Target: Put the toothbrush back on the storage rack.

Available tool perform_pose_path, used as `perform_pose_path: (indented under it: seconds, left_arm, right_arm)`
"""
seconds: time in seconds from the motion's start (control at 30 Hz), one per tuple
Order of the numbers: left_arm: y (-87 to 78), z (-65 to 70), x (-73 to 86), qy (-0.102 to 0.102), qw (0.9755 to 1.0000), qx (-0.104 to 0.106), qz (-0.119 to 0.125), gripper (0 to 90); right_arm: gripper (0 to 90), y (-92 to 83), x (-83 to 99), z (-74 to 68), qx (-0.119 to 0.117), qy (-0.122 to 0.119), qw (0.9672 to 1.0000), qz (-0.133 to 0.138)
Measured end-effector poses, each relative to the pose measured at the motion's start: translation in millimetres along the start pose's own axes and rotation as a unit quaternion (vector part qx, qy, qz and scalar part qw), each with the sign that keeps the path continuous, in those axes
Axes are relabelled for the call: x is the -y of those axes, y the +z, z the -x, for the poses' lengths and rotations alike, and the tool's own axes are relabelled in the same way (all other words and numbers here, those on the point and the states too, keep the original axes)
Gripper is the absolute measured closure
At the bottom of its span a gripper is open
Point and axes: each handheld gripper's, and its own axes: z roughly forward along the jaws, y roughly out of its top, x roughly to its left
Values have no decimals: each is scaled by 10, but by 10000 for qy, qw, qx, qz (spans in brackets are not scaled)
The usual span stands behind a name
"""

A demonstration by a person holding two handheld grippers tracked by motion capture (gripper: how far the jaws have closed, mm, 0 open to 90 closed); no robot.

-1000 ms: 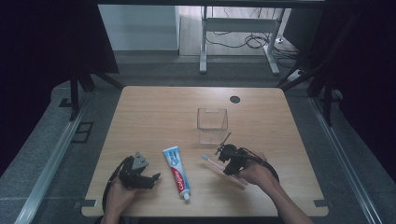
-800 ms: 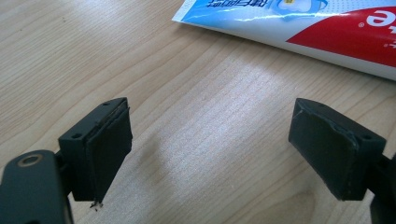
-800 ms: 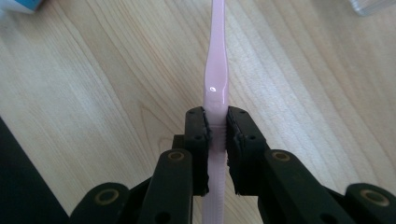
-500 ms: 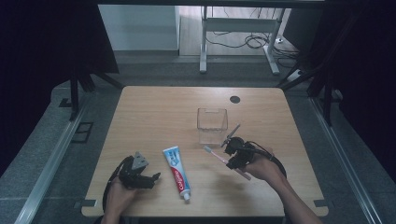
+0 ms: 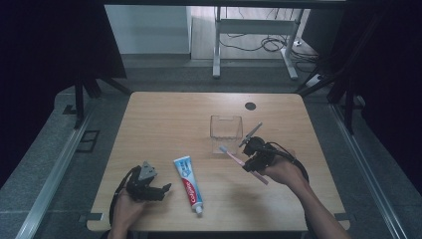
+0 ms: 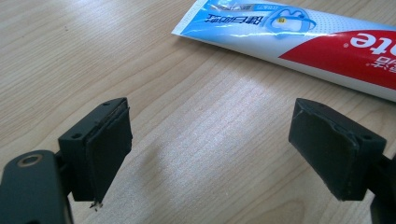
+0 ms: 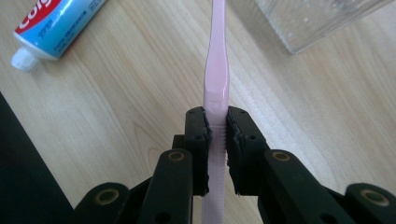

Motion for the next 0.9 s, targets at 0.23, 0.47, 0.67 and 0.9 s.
perform_pose_path:
  seconds: [0.23, 0.47, 0.67, 0.9]
  left_arm:
    - [0, -4, -2, 20, 10000, -4, -21, 135]
    - [1, -4, -2, 25, 10000, -21, -38, 135]
    - [4, -5, -3, 31, 10000, -20, -50, 135]
    - [0, -8, -3, 29, 10000, -34, -22, 136]
  right_arm:
    - [794, -89, -68, 63, 4, 89, 9998, 150]
    - [795, -140, -185, 96, 30, 113, 9993, 343]
    - [795, -158, -270, 105, 94, 139, 9987, 476]
    - [795, -179, -385, 134, 133, 230, 9970, 727]
